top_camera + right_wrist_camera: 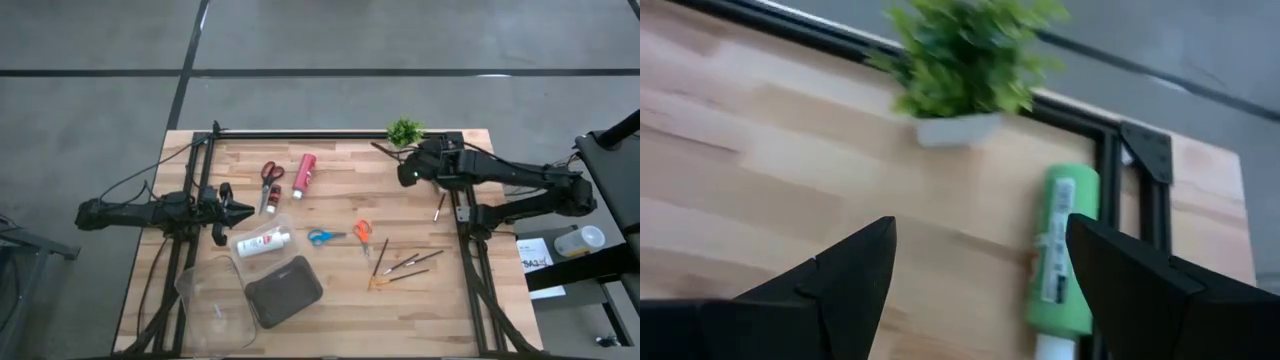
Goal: Pick & Place Paint Supplies
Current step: Put the green paint bottle into the top transparent bin
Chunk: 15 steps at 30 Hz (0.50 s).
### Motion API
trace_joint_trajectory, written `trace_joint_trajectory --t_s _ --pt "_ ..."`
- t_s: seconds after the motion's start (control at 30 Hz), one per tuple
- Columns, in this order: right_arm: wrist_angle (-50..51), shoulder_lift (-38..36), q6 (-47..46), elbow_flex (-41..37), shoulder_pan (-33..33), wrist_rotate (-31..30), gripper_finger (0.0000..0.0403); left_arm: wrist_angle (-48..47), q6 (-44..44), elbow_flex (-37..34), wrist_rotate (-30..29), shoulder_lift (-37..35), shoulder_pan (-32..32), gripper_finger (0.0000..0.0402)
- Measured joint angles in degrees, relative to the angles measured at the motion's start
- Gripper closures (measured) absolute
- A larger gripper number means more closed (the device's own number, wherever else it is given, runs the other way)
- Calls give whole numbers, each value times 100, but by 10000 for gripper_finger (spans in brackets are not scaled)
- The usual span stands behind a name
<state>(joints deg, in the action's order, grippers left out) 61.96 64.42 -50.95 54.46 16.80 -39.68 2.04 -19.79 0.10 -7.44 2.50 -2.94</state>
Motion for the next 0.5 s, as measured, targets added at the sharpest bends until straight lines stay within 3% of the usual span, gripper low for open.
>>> trace_joint_trajectory --t_s 0.5 --pt "8 56 110 -799 978 385 113 0 0 0 0 0 0 340"
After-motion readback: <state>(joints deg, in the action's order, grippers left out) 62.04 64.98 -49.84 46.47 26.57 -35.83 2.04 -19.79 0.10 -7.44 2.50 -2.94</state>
